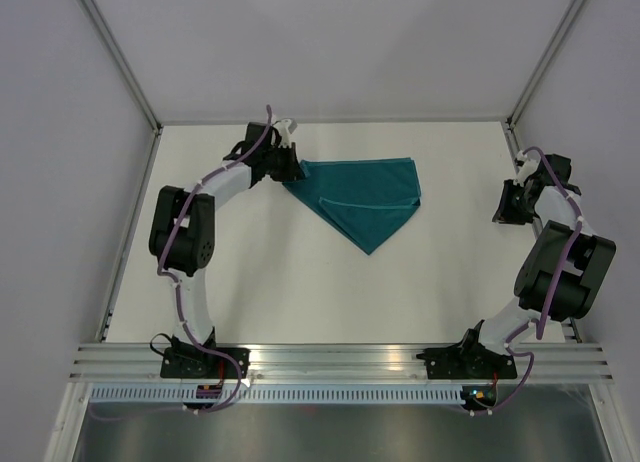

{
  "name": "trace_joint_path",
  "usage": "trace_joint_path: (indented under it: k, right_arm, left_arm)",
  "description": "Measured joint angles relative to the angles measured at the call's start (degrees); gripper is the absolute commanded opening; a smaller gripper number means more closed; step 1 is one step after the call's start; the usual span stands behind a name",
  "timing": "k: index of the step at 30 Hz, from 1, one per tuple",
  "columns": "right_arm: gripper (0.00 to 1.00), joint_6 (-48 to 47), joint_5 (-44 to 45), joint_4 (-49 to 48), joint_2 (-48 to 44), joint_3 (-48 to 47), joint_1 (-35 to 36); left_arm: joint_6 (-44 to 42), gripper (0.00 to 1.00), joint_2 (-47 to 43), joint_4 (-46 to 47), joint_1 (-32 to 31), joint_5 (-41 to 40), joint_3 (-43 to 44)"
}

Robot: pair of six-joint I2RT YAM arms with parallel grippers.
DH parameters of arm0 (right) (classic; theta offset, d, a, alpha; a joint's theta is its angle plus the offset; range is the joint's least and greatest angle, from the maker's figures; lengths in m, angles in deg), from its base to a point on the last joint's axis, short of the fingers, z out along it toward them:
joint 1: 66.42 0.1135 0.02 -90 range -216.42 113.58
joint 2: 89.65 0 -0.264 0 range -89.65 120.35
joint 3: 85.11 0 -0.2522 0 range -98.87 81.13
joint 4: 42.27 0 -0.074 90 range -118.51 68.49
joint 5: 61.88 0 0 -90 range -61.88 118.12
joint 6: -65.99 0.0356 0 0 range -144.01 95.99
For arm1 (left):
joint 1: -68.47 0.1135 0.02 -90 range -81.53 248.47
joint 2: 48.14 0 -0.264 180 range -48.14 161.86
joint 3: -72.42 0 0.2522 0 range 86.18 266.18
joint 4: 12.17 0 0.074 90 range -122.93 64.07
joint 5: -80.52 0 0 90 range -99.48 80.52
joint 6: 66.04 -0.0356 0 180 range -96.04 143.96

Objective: Fold the napkin, place the utensils inside, and roll it up
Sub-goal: Fold the napkin at the center of the board.

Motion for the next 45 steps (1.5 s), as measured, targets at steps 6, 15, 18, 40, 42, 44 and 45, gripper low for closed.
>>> trace_joint_path:
  k: [6, 15, 18, 40, 42, 44, 45]
  right_arm:
    - [0.26, 0.0, 0.0, 0.0, 0.0, 0.0, 0.0]
    - [0.26, 0.0, 0.0, 0.0, 0.0, 0.0, 0.0]
    - [0.26, 0.0, 0.0, 0.0, 0.0, 0.0, 0.0]
    - [0.26, 0.0, 0.0, 0.0, 0.2, 0.0, 0.0]
    - [0.26, 0.0, 0.0, 0.0, 0.2, 0.0, 0.0]
    - [0.26, 0.0, 0.0, 0.0, 0.2, 0.0, 0.0]
    - [0.26, 0.0, 0.0, 0.0, 0.2, 0.0, 0.0]
  left_arm:
    - [-6.7, 0.02, -1.2, 0.3, -5.4, 3.4, -3.2]
    - [-15.3, 0.02, -2.0, -0.5, -8.5, 8.0, -3.9]
    - [-17.1, 0.02, -2.6, -1.0, -9.7, 8.4, -4.1]
    - [-26.4, 0.02, -4.3, -3.1, -17.4, 11.3, -6.2]
    - [-26.8, 0.02, -4.4, -3.2, -18.0, 11.3, -6.5]
    - [-27.1, 0.02, -4.7, -3.4, -18.4, 11.3, -6.6]
    - [-27.1, 0.02, -4.8, -3.4, -18.6, 11.3, -6.6]
